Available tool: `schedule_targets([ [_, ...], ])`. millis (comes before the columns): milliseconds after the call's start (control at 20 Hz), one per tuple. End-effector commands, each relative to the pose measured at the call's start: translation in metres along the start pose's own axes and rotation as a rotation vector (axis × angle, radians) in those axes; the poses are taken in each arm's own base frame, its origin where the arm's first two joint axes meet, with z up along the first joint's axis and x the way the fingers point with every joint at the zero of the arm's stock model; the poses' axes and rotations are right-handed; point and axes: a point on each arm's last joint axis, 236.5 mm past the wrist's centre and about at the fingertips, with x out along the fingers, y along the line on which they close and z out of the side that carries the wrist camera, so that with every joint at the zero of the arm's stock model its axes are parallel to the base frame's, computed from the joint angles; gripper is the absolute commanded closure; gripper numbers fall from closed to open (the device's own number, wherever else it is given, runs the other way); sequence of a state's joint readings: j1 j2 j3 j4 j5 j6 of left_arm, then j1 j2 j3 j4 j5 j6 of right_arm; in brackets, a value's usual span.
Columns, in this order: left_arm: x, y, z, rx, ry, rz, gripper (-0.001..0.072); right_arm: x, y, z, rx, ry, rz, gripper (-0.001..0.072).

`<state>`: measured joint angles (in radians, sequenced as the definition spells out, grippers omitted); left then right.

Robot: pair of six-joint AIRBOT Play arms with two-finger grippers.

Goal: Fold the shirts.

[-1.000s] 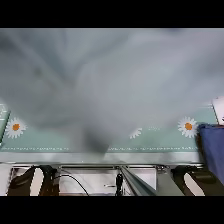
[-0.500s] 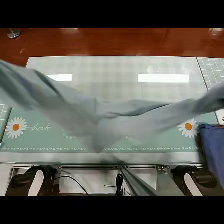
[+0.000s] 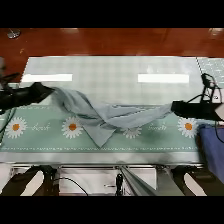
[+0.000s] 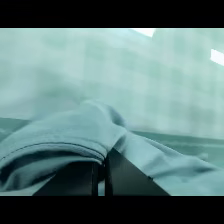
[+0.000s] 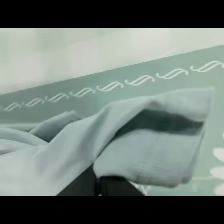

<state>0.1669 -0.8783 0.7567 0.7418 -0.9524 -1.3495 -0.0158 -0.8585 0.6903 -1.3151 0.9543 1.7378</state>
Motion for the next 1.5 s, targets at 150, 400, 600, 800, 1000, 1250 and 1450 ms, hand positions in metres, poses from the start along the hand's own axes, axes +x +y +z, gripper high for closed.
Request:
schedule_targets([
  [150, 0.061, -0.015, -0.041, -0.067, 0.217, -0.090, 0.0001, 0.062, 0.016, 0.036, 0.046, 0.113, 0.059, 0.0088],
  [400, -0.024, 0.078, -0.001, -0.017, 0.265, 0.268, 0.0004, -0.028, -0.071, 0.095, 0.003, 0.059, -0.142, 0.0088],
  [600, -0.032, 0.091, -0.060, -0.281, 0.297, 0.203, 0.0004, -0.054, -0.121, 0.067, 0.297, -0.008, -0.085, 0.0091],
  [800, 0.020, 0.063, -0.176, -0.330, 0.473, 0.050, 0.0004, -0.004, -0.055, 0.004, 0.317, 0.006, 0.221, 0.0091],
  [1000, 0.057, 0.057, -0.191, -0.298, 0.401, 0.056, 0.0004, 0.021, -0.042, -0.033, 0.298, 0.082, 0.226, 0.0091],
  [1250, 0.087, 0.054, -0.171, -0.282, 0.271, 0.077, 0.0004, 0.026, -0.020, -0.042, 0.223, 0.116, 0.248, 0.0091],
  [1450, 0.109, 0.037, -0.174, -0.239, 0.339, 0.072, 0.0004, 0.030, -0.011, -0.038, 0.211, 0.098, 0.246, 0.0091],
])
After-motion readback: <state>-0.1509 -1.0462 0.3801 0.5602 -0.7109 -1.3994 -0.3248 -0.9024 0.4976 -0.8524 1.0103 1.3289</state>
